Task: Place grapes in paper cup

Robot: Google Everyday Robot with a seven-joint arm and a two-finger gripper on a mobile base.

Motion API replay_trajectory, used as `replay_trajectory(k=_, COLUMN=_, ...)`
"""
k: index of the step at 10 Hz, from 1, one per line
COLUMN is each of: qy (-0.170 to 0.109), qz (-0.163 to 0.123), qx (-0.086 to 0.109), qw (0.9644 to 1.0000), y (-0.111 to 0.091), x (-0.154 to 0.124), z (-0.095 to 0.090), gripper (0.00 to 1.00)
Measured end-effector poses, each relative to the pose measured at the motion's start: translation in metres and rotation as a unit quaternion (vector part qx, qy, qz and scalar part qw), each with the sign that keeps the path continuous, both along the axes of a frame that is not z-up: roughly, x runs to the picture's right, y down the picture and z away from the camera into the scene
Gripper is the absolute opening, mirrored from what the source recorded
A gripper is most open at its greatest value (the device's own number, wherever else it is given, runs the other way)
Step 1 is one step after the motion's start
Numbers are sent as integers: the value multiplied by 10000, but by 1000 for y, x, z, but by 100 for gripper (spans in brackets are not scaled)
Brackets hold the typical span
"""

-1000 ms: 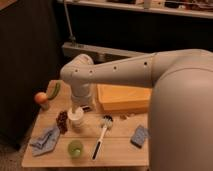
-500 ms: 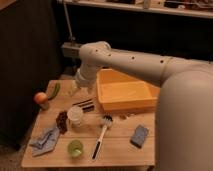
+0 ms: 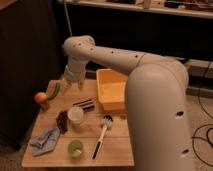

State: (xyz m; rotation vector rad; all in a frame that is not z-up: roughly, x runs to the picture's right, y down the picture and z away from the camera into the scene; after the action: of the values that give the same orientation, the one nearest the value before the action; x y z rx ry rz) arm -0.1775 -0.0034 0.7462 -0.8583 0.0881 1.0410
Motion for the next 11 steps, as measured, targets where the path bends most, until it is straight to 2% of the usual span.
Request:
replay_trajectory(k=2, qy=-248, qz=-33, qx=42, qw=9997, y=2, x=-6, z=6, gripper=65)
replay_trajectory(k=3, qy=-467, qz=-98, qx=66, qw=9988, y=5, x=-14, z=15, gripper=65)
replay_trajectory(k=5, qy=-839, qz=-266, qx=74, qw=9961, y=17, x=-45, z=34, gripper=65)
replay_trajectory(k=8, qy=-1092, qz=-616, qx=94, qw=9921, y=38, x=-67, z=53, gripper=65)
replay_trajectory(k=11, qy=-1196, qz=-1075, qx=-28, qw=9870, y=79, x=-85, z=66, gripper=65)
